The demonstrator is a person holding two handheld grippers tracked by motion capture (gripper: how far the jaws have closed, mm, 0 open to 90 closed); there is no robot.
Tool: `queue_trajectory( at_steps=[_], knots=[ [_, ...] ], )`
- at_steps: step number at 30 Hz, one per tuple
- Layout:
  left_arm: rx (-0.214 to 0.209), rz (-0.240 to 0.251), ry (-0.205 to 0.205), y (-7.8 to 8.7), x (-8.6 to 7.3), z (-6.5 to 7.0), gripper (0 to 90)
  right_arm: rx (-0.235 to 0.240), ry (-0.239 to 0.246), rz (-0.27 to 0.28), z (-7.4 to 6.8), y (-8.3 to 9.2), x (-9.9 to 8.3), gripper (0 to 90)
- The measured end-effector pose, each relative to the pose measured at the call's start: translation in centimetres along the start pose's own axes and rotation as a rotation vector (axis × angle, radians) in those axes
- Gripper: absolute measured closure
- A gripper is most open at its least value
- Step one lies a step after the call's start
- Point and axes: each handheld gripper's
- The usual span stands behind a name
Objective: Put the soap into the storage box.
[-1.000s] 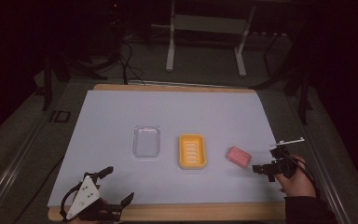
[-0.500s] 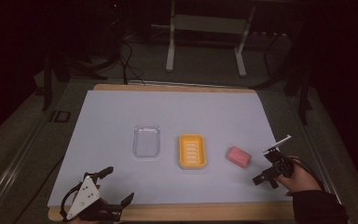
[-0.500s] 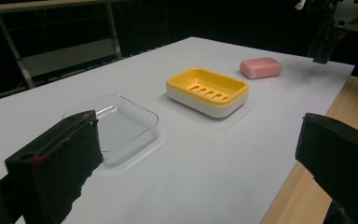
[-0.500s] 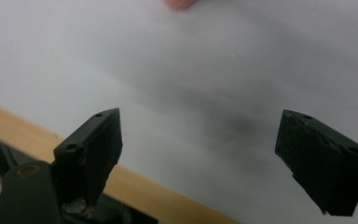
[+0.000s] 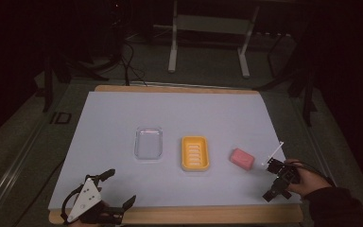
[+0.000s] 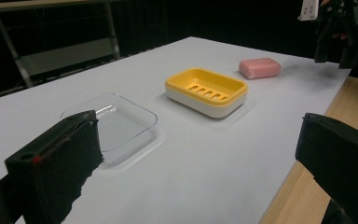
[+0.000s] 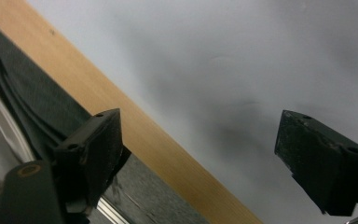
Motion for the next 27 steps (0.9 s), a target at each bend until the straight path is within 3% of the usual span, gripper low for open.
queue_trajectory(
  at_steps=[4,7,11,17,27],
  knots=[
    [-0.003,-0.001,0.001,0.0,0.0,0.0,0.5,-0.01,0.048,-0.005,0.2,0.3,0.0,17.7],
    [-0.006,-0.001,0.0,0.0,0.0,0.0,0.6,-0.046,0.1,0.036,0.2,0.9,0.0,13.4],
    [-0.011,-0.001,0.0,0.0,0.0,0.0,0.6,-0.064,0.148,0.035,0.4,1.7,0.1,11.9],
    [-0.016,-0.001,0.001,-0.1,0.0,0.0,0.6,-0.056,0.133,-0.002,0.8,2.1,0.6,12.5],
    [-0.024,-0.003,0.005,-0.1,0.0,0.0,0.5,-0.065,0.208,0.0,1.3,2.2,1.8,14.6]
  ],
)
Point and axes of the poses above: each handheld gripper's, and its own axes: y roughly backward along the jaws, x roughly out of its top, z roughly to its right, and after that the axes turned 7 degrees about x, right-handed
